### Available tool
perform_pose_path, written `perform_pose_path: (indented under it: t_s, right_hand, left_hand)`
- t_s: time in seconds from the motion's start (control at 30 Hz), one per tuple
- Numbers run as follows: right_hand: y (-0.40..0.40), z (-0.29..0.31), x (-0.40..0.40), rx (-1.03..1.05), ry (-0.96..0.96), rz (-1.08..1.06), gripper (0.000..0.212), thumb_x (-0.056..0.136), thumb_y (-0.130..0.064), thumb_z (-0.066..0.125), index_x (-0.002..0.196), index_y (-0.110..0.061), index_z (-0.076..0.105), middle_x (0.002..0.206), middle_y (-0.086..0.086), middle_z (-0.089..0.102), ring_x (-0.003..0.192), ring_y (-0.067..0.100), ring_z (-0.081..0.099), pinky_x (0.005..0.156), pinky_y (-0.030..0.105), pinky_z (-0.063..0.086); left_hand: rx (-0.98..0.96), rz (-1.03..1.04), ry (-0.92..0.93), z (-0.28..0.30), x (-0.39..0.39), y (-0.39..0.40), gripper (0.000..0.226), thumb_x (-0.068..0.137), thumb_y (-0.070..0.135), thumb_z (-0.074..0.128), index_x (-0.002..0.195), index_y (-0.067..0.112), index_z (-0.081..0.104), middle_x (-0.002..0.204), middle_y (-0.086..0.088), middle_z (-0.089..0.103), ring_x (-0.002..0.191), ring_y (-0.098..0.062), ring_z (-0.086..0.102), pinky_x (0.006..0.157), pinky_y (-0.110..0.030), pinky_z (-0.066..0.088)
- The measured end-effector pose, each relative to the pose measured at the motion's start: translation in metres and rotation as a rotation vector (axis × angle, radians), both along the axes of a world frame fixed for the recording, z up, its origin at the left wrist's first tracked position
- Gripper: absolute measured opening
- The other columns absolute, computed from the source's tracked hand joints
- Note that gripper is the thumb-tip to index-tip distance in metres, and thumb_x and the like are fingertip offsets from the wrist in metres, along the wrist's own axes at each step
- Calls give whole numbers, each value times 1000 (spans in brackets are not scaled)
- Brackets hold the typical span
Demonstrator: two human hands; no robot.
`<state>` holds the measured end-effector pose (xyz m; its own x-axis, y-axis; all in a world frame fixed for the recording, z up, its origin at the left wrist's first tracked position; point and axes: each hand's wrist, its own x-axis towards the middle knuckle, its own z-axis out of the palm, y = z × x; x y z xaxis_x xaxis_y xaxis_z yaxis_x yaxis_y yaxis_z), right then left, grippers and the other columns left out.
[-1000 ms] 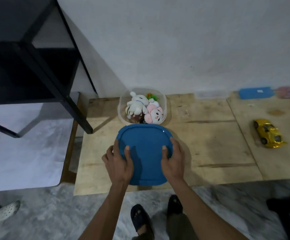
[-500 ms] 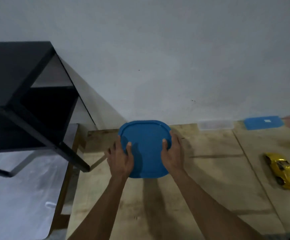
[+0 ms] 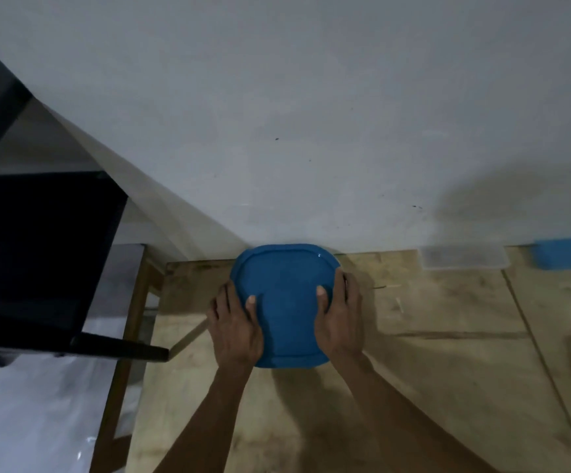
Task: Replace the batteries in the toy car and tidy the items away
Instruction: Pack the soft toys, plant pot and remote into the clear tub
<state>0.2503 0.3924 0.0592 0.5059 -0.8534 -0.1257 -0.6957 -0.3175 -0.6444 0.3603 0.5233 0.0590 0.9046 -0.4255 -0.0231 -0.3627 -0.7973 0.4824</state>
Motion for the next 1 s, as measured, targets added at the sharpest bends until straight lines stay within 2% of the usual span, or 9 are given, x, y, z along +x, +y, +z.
perform_pose_path:
  t_s: [0.13, 0.23, 0.4, 0.47, 0.53, 0.6, 0.7, 0.87, 1.0]
  right_hand:
    - [-1, -1, 4, -24, 9, 15, 61, 104, -44, 29, 157, -16, 18, 162, 3, 16, 143, 27, 30, 109, 41, 39]
    - [-2, -2, 5, -33, -4, 21, 61, 104, -43, 26, 158, -16, 17, 164, 2, 15, 144, 25, 29, 109, 39, 39]
    - [-13, -7, 11, -25, -109, -43, 53, 105, -35, 27, 152, -10, 34, 159, 5, 31, 142, 25, 37, 111, 29, 32]
    - [-14, -9, 11, -63, -147, -69, 52, 106, -33, 25, 146, -6, 44, 153, 9, 41, 136, 27, 46, 108, 27, 34]
    - [-18, -13, 10, -108, -185, -84, 42, 107, -22, 33, 139, -2, 52, 144, 13, 52, 125, 29, 55, 106, 29, 40]
    - [-25, -16, 11, -113, -203, -103, 35, 106, -13, 39, 133, -1, 57, 135, 15, 59, 116, 30, 61, 100, 30, 46]
    - [-29, -17, 13, -172, -198, -115, 28, 102, -4, 46, 125, 1, 61, 125, 15, 64, 106, 30, 65, 89, 22, 43]
    - [-33, -19, 13, -122, -195, -161, 24, 100, -2, 48, 119, 0, 62, 119, 16, 66, 102, 35, 66, 86, 32, 50]
    - [-32, -11, 14, -112, -150, -104, 25, 98, -2, 49, 121, -1, 59, 116, 16, 64, 101, 36, 64, 83, 38, 51]
  left_hand:
    - [-55, 24, 94, -9, 1, 0, 64, 108, 45, 21, 154, 1, 28, 156, -21, 36, 142, -37, 33, 119, -51, 29]
    - [-56, 27, 144, -8, 3, -4, 63, 107, 43, 24, 158, 7, 19, 163, -16, 26, 148, -34, 27, 121, -49, 28]
    - [-84, 46, 119, -8, 4, -12, 57, 108, 34, 31, 156, 4, 25, 159, -18, 34, 139, -38, 42, 108, -51, 45]
    - [-99, 65, 124, -7, 1, -13, 55, 109, 33, 32, 155, 4, 28, 157, -17, 37, 136, -38, 45, 103, -50, 48]
    - [-109, 67, 109, -7, -2, -15, 53, 109, 32, 33, 154, 4, 30, 155, -16, 39, 133, -38, 48, 97, -50, 51]
    - [-111, 92, 114, -7, -4, -17, 53, 109, 33, 32, 154, 6, 30, 155, -14, 40, 130, -38, 50, 93, -51, 53]
    - [-103, 115, 113, -9, -7, -17, 55, 108, 38, 29, 155, 8, 29, 156, -13, 39, 131, -37, 49, 95, -51, 51]
    - [-36, 89, 111, -5, -5, -21, 59, 107, 43, 23, 157, 11, 24, 158, -12, 36, 134, -38, 42, 102, -52, 45]
    - [-26, 70, 105, 1, -4, -20, 65, 105, 49, 14, 158, 12, 21, 160, -11, 33, 135, -37, 41, 104, -50, 42]
